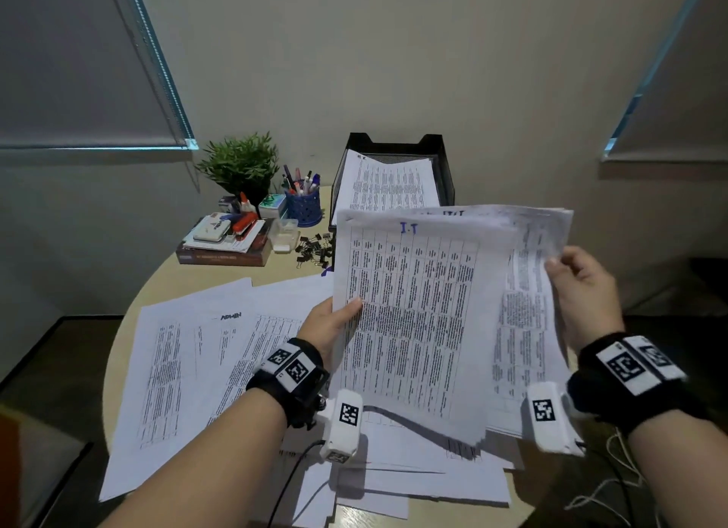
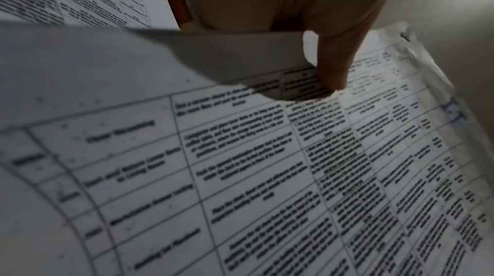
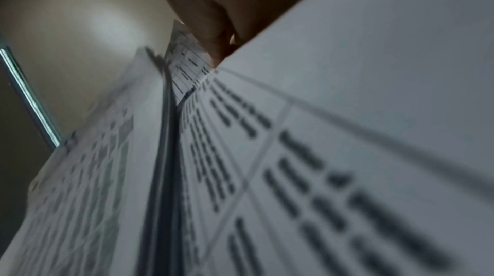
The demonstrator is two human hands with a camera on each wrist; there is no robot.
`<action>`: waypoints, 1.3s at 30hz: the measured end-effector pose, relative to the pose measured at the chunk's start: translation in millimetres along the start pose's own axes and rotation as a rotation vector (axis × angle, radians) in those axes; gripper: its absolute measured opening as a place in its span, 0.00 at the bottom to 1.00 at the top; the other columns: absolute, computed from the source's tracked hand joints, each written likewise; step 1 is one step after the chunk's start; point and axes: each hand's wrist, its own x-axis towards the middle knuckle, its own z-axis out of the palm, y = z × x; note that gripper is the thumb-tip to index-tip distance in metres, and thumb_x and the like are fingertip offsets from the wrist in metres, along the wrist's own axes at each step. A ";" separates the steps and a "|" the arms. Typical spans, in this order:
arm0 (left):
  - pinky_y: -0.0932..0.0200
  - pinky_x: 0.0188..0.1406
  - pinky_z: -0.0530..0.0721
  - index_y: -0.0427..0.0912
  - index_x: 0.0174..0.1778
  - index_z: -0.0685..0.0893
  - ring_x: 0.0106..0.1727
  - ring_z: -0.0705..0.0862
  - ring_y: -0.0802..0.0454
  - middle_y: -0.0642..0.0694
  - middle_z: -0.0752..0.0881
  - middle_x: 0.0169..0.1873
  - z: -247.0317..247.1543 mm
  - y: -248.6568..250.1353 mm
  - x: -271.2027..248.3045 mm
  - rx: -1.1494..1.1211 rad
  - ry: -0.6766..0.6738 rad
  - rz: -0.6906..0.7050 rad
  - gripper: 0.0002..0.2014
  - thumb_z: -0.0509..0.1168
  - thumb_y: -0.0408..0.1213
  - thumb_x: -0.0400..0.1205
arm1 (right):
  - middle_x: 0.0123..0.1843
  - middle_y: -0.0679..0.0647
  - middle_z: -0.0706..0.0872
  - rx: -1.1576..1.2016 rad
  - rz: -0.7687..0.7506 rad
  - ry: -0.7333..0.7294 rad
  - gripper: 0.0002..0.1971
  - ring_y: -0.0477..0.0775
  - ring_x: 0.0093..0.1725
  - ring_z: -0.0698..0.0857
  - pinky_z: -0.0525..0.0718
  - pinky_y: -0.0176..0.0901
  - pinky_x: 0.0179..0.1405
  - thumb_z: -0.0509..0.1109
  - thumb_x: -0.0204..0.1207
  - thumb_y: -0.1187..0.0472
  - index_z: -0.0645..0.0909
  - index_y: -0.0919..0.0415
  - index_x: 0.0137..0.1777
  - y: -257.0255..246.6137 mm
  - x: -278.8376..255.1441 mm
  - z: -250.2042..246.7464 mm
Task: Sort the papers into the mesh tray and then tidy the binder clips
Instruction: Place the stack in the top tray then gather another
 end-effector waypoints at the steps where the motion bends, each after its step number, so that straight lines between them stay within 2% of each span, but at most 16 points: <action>1: 0.63 0.44 0.81 0.39 0.58 0.80 0.51 0.83 0.52 0.42 0.85 0.54 -1.4 -1.3 0.0 0.020 0.006 -0.007 0.09 0.61 0.33 0.83 | 0.27 0.43 0.88 0.032 0.020 -0.030 0.14 0.38 0.25 0.84 0.83 0.30 0.26 0.60 0.83 0.68 0.80 0.53 0.40 3.9 -3.2 6.2; 3: 0.66 0.41 0.82 0.38 0.60 0.80 0.48 0.84 0.53 0.43 0.85 0.52 -0.6 -3.1 -2.4 0.034 0.001 -0.024 0.11 0.61 0.32 0.83 | 0.27 0.44 0.88 0.080 0.053 -0.065 0.13 0.39 0.25 0.84 0.83 0.30 0.27 0.60 0.83 0.69 0.79 0.55 0.40 11.4 -8.3 18.3; 6: 0.73 0.35 0.83 0.37 0.60 0.79 0.44 0.84 0.58 0.47 0.86 0.46 2.7 -3.4 -7.5 0.013 -0.002 -0.018 0.10 0.60 0.30 0.83 | 0.32 0.49 0.89 0.133 0.122 -0.089 0.09 0.47 0.29 0.85 0.85 0.39 0.31 0.62 0.81 0.68 0.79 0.53 0.46 19.1 -15.2 34.1; 10: 0.59 0.61 0.76 0.39 0.54 0.79 0.49 0.84 0.59 0.48 0.86 0.48 -1.7 -3.4 -5.6 -0.048 0.059 -0.001 0.06 0.60 0.29 0.83 | 0.43 0.60 0.88 0.215 0.226 -0.084 0.13 0.57 0.34 0.84 0.83 0.52 0.39 0.61 0.80 0.69 0.72 0.53 0.59 25.4 -19.8 45.3; 11: 0.59 0.62 0.76 0.38 0.53 0.78 0.48 0.83 0.59 0.47 0.85 0.47 -3.5 -3.6 -4.4 -0.066 0.066 -0.009 0.05 0.60 0.29 0.84 | 0.45 0.59 0.88 0.215 0.234 -0.089 0.13 0.57 0.35 0.85 0.83 0.53 0.40 0.60 0.80 0.69 0.71 0.55 0.62 27.7 -20.6 47.7; 13: 0.65 0.53 0.81 0.37 0.53 0.78 0.45 0.84 0.60 0.47 0.86 0.47 -3.6 -2.5 -3.5 -0.050 0.046 -0.030 0.05 0.59 0.29 0.84 | 0.45 0.58 0.88 0.222 0.247 -0.099 0.12 0.54 0.36 0.85 0.82 0.51 0.41 0.60 0.81 0.68 0.73 0.58 0.63 31.2 -25.0 52.1; 15: 0.67 0.48 0.83 0.38 0.51 0.80 0.43 0.85 0.60 0.46 0.86 0.47 -1.6 -2.3 -3.6 -0.007 0.023 -0.037 0.05 0.59 0.29 0.84 | 0.48 0.59 0.88 0.251 0.281 -0.091 0.10 0.52 0.40 0.86 0.83 0.50 0.44 0.63 0.81 0.58 0.78 0.56 0.60 34.5 -29.5 55.2; 18: 0.70 0.46 0.82 0.38 0.55 0.80 0.48 0.85 0.57 0.48 0.86 0.48 1.6 -1.7 -6.6 0.091 0.040 -0.004 0.07 0.60 0.31 0.84 | 0.56 0.50 0.88 0.347 0.358 -0.116 0.22 0.50 0.54 0.86 0.80 0.52 0.62 0.63 0.77 0.39 0.82 0.53 0.62 33.3 -38.0 57.6; 21: 0.66 0.49 0.79 0.40 0.63 0.77 0.52 0.83 0.57 0.48 0.85 0.52 2.7 0.8 -7.7 0.163 0.066 0.045 0.12 0.60 0.33 0.84 | 0.61 0.51 0.87 0.322 0.287 -0.216 0.16 0.52 0.59 0.86 0.82 0.51 0.63 0.66 0.81 0.55 0.80 0.57 0.66 27.4 -42.5 61.4; 23: 0.59 0.60 0.79 0.42 0.65 0.75 0.61 0.82 0.52 0.48 0.84 0.57 4.4 6.1 -7.1 0.236 0.090 0.114 0.13 0.60 0.32 0.84 | 0.54 0.56 0.90 0.262 0.201 -0.232 0.13 0.51 0.49 0.90 0.88 0.43 0.50 0.68 0.78 0.68 0.81 0.60 0.62 16.4 -43.3 63.3; 25: 0.48 0.73 0.73 0.42 0.72 0.68 0.68 0.77 0.49 0.45 0.80 0.65 6.3 14.7 -5.9 0.301 0.100 0.238 0.20 0.60 0.29 0.84 | 0.44 0.53 0.91 0.257 0.162 -0.219 0.12 0.45 0.37 0.90 0.88 0.35 0.37 0.68 0.76 0.74 0.82 0.62 0.56 6.0 -38.5 63.5; 29: 0.52 0.72 0.72 0.42 0.79 0.58 0.71 0.75 0.50 0.43 0.76 0.70 8.9 34.8 -2.0 0.300 0.105 0.442 0.30 0.61 0.27 0.82 | 0.47 0.54 0.91 0.273 0.057 -0.206 0.12 0.53 0.44 0.90 0.88 0.44 0.47 0.72 0.72 0.74 0.84 0.56 0.49 -10.6 -29.1 63.7; 32: 0.70 0.64 0.76 0.49 0.68 0.71 0.61 0.80 0.68 0.55 0.82 0.60 11.7 44.7 -1.3 0.290 0.094 0.534 0.22 0.62 0.25 0.81 | 0.42 0.51 0.92 0.286 0.005 -0.195 0.09 0.47 0.40 0.90 0.88 0.40 0.42 0.73 0.72 0.72 0.84 0.58 0.47 -13.9 -25.1 63.7; 33: 0.70 0.60 0.78 0.51 0.63 0.74 0.57 0.83 0.67 0.56 0.83 0.56 12.5 46.7 -2.4 0.262 0.104 0.535 0.19 0.63 0.25 0.81 | 0.41 0.50 0.91 0.284 0.000 -0.185 0.09 0.45 0.37 0.89 0.88 0.40 0.40 0.74 0.71 0.71 0.84 0.58 0.47 -14.0 -25.5 63.6; 36: 0.58 0.50 0.86 0.46 0.49 0.81 0.48 0.86 0.52 0.47 0.87 0.46 12.0 44.5 -8.1 0.215 0.129 0.498 0.11 0.68 0.26 0.77 | 0.39 0.48 0.91 0.255 0.016 -0.153 0.12 0.45 0.37 0.89 0.88 0.39 0.40 0.78 0.67 0.70 0.86 0.64 0.51 -0.6 -29.8 64.7; 39: 0.56 0.44 0.84 0.47 0.40 0.83 0.46 0.85 0.48 0.42 0.87 0.43 5.7 32.0 -6.1 0.234 0.188 0.435 0.13 0.73 0.24 0.72 | 0.38 0.49 0.92 0.233 0.089 -0.164 0.13 0.51 0.41 0.90 0.87 0.44 0.43 0.80 0.64 0.68 0.86 0.62 0.49 20.1 -39.9 66.2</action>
